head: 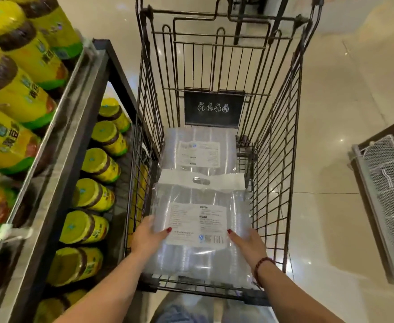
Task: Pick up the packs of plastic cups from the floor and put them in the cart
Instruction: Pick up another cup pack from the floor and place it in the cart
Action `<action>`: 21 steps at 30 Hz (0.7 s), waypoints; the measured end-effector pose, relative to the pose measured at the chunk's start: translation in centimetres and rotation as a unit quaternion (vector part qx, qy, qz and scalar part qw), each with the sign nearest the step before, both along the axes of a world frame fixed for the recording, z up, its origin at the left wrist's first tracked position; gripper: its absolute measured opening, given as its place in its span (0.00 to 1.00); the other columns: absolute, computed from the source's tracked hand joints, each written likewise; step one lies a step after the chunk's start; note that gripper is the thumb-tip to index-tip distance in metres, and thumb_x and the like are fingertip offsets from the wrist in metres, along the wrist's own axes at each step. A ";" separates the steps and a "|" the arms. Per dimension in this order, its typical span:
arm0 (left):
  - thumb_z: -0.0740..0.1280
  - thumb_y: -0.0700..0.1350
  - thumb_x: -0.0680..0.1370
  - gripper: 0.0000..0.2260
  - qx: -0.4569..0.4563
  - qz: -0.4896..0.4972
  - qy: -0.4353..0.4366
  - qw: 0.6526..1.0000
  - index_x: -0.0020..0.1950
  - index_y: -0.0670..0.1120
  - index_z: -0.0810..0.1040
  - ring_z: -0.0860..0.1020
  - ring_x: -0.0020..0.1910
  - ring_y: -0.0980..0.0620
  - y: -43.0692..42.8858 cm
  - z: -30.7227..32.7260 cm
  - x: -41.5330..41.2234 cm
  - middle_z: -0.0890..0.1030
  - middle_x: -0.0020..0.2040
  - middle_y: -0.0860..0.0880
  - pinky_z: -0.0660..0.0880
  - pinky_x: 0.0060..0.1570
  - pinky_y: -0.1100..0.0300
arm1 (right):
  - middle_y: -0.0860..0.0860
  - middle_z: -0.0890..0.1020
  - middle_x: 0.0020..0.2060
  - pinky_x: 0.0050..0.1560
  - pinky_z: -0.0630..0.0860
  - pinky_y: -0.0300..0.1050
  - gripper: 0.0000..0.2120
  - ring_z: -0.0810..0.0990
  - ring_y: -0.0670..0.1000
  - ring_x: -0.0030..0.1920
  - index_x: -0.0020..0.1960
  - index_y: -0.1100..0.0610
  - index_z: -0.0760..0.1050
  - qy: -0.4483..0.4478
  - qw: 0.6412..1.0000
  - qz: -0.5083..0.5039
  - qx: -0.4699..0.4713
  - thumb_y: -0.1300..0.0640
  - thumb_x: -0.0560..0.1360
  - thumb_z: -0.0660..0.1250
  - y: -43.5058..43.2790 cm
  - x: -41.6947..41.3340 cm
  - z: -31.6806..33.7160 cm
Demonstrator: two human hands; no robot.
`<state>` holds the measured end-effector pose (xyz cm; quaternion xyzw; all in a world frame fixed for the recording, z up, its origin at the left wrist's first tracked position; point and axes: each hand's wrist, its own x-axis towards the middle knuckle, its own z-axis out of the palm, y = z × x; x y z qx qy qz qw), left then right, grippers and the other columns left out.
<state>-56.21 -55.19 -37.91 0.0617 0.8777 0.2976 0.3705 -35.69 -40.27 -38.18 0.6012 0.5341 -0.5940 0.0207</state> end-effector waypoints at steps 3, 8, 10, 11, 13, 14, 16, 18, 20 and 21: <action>0.75 0.43 0.72 0.23 -0.004 -0.001 -0.008 1.000 0.65 0.45 0.73 0.80 0.57 0.44 0.2 -0.5 -0.2 0.81 0.59 0.46 0.77 0.57 0.44 | 0.57 0.75 0.63 0.57 0.73 0.48 0.23 0.76 0.52 0.53 0.66 0.58 0.69 -0.038 0.999 0.036 -0.007 0.47 0.77 0.68 0.5 -0.4 -1.5; 0.72 0.43 0.75 0.17 -0.041 -0.022 -0.006 0.999 0.63 0.46 0.74 0.77 0.48 0.51 -0.1 -1.7 0.3 0.80 0.53 0.50 0.74 0.40 0.63 | 0.57 0.70 0.71 0.67 0.71 0.54 0.36 0.71 0.60 0.69 0.76 0.59 0.60 -0.078 0.995 0.031 -0.047 0.43 0.76 0.68 0.5 -0.6 -3.7; 0.71 0.42 0.76 0.17 -0.047 -0.029 -0.011 0.998 0.63 0.45 0.74 0.77 0.49 0.51 -0.7 -2.2 0.6 0.79 0.54 0.50 0.74 0.42 0.63 | 0.59 0.69 0.72 0.68 0.71 0.57 0.38 0.71 0.61 0.69 0.77 0.59 0.59 -0.093 0.994 0.030 -0.049 0.42 0.75 0.68 0.4 -0.6 -4.3; 0.71 0.42 0.76 0.17 -0.051 -0.037 -0.013 0.998 0.64 0.45 0.74 0.77 0.52 0.49 -1.0 -2.4 0.7 0.80 0.56 0.48 0.75 0.47 0.60 | 0.59 0.69 0.73 0.68 0.71 0.58 0.39 0.71 0.61 0.70 0.77 0.59 0.58 -0.095 0.994 0.027 -0.051 0.43 0.75 0.68 0.4 -0.7 -4.6; 0.71 0.41 0.76 0.18 -0.066 -0.052 -0.010 0.996 0.65 0.44 0.74 0.78 0.57 0.46 -1.3 -2.5 0.9 0.80 0.59 0.46 0.74 0.52 0.55 | 0.58 0.66 0.74 0.69 0.69 0.56 0.38 0.69 0.61 0.71 0.78 0.59 0.56 -0.096 0.993 0.021 -0.058 0.45 0.76 0.68 0.5 -1.0 -4.4; 0.71 0.41 0.76 0.18 -0.072 -0.053 -0.011 0.996 0.65 0.44 0.74 0.77 0.58 0.45 -1.4 -2.5 0.9 0.79 0.59 0.46 0.73 0.53 0.54 | 0.58 0.65 0.75 0.69 0.68 0.55 0.38 0.68 0.61 0.72 0.78 0.59 0.55 -0.100 0.993 0.023 -0.062 0.46 0.77 0.68 0.6 -1.0 -4.4; 0.71 0.40 0.76 0.19 -0.075 -0.052 -0.022 0.996 0.66 0.44 0.73 0.78 0.58 0.44 -1.4 -2.4 0.9 0.79 0.58 0.46 0.73 0.52 0.55 | 0.58 0.68 0.73 0.68 0.69 0.54 0.36 0.69 0.60 0.71 0.77 0.59 0.57 -0.110 0.991 0.035 -0.061 0.46 0.77 0.68 0.9 -1.0 -4.3; 0.70 0.40 0.76 0.18 -0.077 -0.044 -0.033 0.995 0.64 0.43 0.72 0.78 0.54 0.45 -1.4 -2.1 0.7 0.79 0.56 0.45 0.73 0.48 0.57 | 0.58 0.72 0.70 0.64 0.72 0.51 0.35 0.73 0.59 0.67 0.75 0.60 0.61 -0.124 0.989 0.054 -0.055 0.47 0.76 0.70 1.0 -0.9 -4.0; 0.71 0.40 0.76 0.17 -0.076 -0.038 -0.043 0.995 0.62 0.43 0.72 0.78 0.52 0.46 -1.1 -1.6 0.3 0.80 0.56 0.44 0.75 0.46 0.57 | 0.58 0.76 0.65 0.60 0.76 0.49 0.31 0.78 0.58 0.61 0.72 0.60 0.65 -0.141 0.986 0.093 -0.019 0.47 0.75 0.71 0.9 -0.9 -3.1; 0.71 0.41 0.75 0.18 -0.078 -0.048 -0.040 0.995 0.63 0.43 0.72 0.79 0.53 0.45 -0.7 -1.2 0.0 0.80 0.58 0.44 0.76 0.49 0.55 | 0.57 0.77 0.64 0.59 0.77 0.47 0.29 0.78 0.57 0.59 0.70 0.59 0.66 -0.144 0.983 0.116 0.012 0.48 0.75 0.71 0.9 -1.0 -2.7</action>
